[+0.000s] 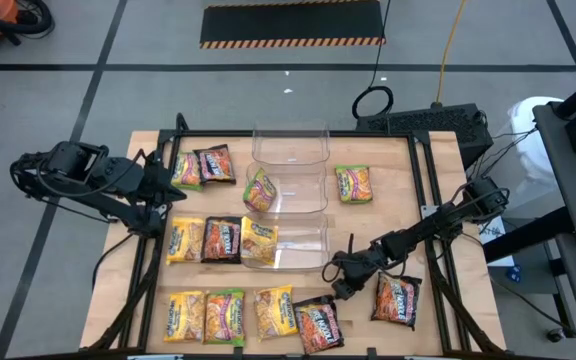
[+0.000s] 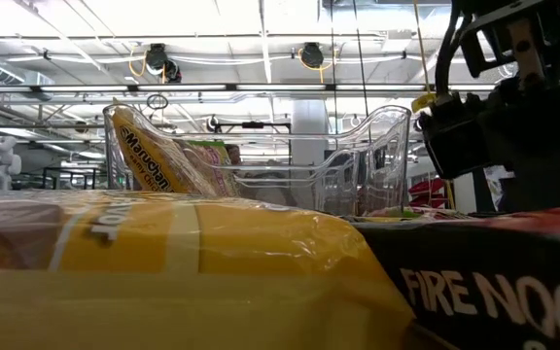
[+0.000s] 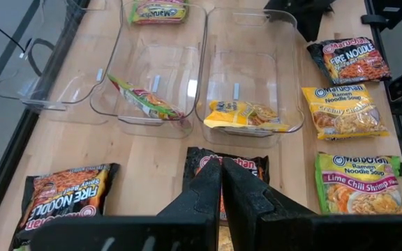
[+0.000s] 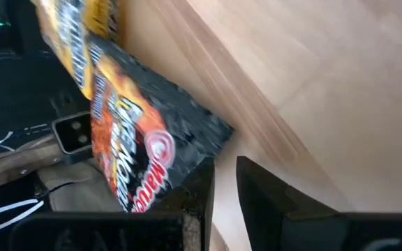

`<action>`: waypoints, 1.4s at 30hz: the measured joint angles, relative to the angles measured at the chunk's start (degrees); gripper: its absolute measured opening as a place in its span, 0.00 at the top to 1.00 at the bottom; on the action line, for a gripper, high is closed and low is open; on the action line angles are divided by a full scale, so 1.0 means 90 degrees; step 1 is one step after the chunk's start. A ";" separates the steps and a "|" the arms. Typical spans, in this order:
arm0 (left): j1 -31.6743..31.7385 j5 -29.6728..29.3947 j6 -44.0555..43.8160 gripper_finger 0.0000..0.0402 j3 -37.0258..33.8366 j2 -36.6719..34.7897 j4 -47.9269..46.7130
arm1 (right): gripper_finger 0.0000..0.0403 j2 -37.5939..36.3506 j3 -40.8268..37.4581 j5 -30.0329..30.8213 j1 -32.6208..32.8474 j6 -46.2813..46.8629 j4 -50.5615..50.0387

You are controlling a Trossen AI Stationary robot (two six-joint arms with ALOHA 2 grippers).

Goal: Sort Maruchan noodles
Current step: Put the black noodle pack into the top transparent bin

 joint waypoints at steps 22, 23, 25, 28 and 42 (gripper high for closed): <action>0.0000 0.0012 0.0000 0.95 0.0000 -0.0002 0.0000 | 0.87 0.0610 0.0019 0.0096 -0.0002 0.0122 0.1121; 0.0000 0.0013 0.0000 0.95 0.0000 -0.0002 0.0000 | 0.87 0.0610 0.0019 0.0096 -0.0002 0.0124 0.1102; 0.0000 0.0015 0.0000 0.95 0.0000 -0.0002 0.0000 | 0.87 0.0610 0.0019 0.0098 -0.0002 0.0110 0.1056; 0.0000 0.0013 0.0000 0.95 0.0000 -0.0002 0.0000 | 0.87 0.0614 0.0019 0.0096 -0.0002 0.0042 0.1033; 0.0000 0.0012 0.0017 0.95 0.0000 -0.0002 0.0000 | 0.87 0.0624 0.0007 -0.0085 -0.0016 -0.0428 0.0608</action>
